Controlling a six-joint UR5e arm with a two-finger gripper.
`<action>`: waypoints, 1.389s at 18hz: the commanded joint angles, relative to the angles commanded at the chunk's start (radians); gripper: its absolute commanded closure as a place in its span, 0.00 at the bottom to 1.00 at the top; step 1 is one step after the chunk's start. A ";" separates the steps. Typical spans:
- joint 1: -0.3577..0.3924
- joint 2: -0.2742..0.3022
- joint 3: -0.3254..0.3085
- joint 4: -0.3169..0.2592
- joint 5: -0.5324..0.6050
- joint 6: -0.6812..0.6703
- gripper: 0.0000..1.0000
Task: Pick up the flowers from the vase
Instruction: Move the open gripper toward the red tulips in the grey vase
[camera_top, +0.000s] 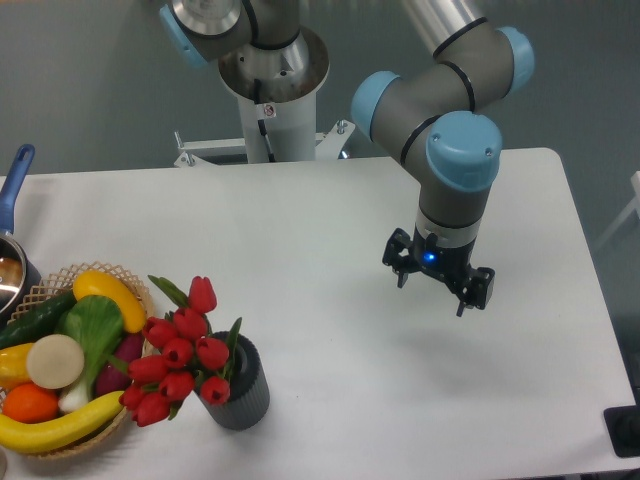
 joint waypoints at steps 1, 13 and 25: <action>0.000 0.000 0.000 0.000 0.000 0.002 0.00; -0.011 0.034 -0.184 0.299 -0.072 -0.084 0.00; -0.060 0.061 -0.183 0.345 -0.641 -0.158 0.00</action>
